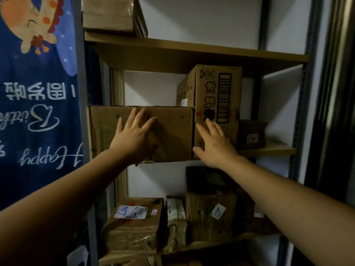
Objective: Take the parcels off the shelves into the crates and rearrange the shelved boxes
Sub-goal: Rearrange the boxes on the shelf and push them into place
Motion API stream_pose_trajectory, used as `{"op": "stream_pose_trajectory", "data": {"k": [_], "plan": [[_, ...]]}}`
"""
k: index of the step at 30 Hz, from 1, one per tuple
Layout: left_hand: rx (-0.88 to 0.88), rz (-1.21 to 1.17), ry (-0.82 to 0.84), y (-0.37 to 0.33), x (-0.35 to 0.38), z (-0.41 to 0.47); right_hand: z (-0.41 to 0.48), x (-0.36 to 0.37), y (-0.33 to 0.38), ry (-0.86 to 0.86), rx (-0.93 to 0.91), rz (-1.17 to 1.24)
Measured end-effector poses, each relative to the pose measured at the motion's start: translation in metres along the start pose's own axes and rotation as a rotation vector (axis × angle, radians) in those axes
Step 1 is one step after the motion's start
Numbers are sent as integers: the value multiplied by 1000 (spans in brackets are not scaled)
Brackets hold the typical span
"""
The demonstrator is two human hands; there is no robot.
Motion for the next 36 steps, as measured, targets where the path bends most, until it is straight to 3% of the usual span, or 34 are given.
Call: {"op": "stream_pose_trajectory", "data": {"k": [8,14,19,23,29,33,36], "plan": [[143,-71,-25,-71,-12,34,-6,-33,-61,-45,168,104],[31,-149,-68,-102,-21,85,28,-56,-102,-87,212,316],[-104,-165,-17,-114,-8,111,61,-54,-115,-11,160,496],[-141,-142,-46,-128,-5,112,76,-40,-112,68,104,670],[-123,-92,-85,-146,-11,106,73,-45,-121,2,79,743],[-96,-218,-150,-158,-18,92,57,-57,-128,-61,93,728],[-51,-466,-176,-164,-23,78,38,-68,-129,-111,120,727]]}}
Point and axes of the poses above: each hand's wrist, its own z-axis towards the middle knuckle, its own x-axis out of the palm, y = z × x, the point moved 7 cm from there along z, towards the middle knuckle, and after that the axes turned 2 degrees about x, right-handed, at the moved point
